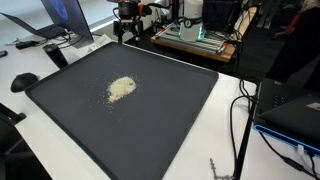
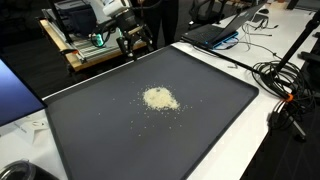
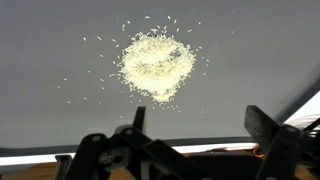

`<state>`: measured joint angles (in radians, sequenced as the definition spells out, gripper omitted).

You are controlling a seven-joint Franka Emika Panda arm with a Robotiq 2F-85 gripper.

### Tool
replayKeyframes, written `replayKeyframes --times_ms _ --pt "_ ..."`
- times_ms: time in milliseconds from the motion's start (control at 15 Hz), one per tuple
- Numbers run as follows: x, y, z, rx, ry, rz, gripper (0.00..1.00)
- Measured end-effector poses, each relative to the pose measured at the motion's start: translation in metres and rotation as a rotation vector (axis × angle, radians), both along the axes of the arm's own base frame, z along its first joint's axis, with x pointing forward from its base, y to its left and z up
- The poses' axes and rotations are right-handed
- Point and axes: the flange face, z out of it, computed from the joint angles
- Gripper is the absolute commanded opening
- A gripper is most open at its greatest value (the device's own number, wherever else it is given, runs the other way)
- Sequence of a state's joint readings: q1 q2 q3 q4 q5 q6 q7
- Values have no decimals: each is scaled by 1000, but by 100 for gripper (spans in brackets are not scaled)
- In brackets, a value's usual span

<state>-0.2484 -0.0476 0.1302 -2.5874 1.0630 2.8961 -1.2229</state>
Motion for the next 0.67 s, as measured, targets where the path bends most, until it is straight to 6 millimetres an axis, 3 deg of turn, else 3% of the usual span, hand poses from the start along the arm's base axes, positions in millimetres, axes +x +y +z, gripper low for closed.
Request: replayKeyframes --times_ms 400,667 --pt "-5 60 4 -153 -50 55 100" --pt "-9 81 0 -221 -53 111 100"
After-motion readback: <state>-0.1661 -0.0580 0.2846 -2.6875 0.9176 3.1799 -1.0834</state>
